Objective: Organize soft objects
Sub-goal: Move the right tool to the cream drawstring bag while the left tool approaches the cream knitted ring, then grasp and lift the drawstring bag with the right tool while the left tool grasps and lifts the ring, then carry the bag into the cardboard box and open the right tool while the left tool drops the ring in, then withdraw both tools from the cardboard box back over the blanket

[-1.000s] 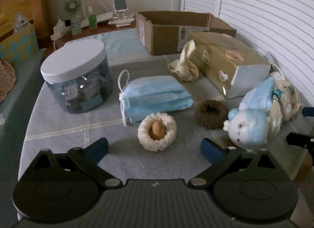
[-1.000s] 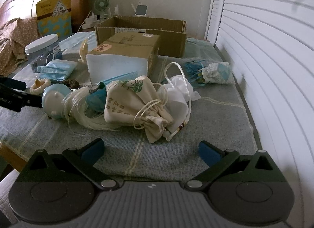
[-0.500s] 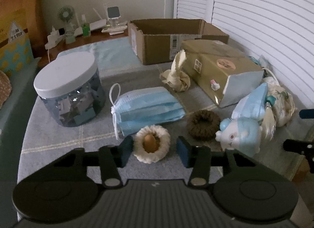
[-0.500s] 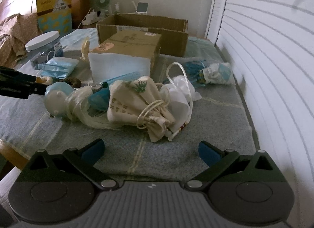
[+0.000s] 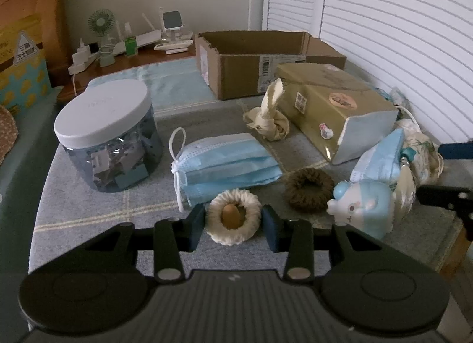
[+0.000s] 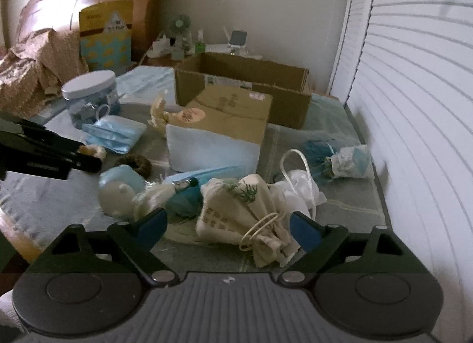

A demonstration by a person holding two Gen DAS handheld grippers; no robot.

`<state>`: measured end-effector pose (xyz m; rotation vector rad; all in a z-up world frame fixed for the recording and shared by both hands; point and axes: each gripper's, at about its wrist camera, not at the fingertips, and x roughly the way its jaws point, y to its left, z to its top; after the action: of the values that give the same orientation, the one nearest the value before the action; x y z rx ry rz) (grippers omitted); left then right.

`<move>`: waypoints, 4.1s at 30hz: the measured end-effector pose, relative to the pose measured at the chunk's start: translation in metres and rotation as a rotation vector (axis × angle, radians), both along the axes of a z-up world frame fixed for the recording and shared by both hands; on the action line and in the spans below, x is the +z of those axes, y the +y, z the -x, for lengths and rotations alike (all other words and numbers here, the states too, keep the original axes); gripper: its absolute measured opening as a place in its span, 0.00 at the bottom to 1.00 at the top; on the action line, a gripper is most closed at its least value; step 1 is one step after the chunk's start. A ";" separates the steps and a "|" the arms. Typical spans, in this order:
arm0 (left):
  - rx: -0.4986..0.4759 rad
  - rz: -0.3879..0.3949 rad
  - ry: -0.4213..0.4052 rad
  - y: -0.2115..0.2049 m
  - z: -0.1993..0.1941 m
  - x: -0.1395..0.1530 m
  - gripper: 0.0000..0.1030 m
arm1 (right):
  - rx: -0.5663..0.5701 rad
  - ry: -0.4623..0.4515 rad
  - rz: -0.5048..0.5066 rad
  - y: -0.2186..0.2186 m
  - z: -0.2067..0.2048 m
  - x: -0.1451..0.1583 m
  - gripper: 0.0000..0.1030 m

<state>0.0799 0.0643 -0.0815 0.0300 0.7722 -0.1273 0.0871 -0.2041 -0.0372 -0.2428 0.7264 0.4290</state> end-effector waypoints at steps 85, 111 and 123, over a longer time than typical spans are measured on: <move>-0.172 0.025 -0.036 0.010 -0.051 0.073 0.38 | 0.024 -0.020 -0.037 0.036 -0.243 0.082 0.98; -0.164 -0.027 -0.134 -0.026 -0.194 0.111 0.42 | -0.093 -0.006 -0.113 0.006 -0.110 0.064 1.00; -0.132 -0.053 -0.155 -0.034 -0.188 0.110 0.95 | -0.109 -0.023 -0.115 -0.006 -0.101 0.069 1.00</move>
<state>0.2679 0.0307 0.0288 0.1402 0.6187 -0.2275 0.1878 -0.2102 0.0313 -0.0997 0.6867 0.3625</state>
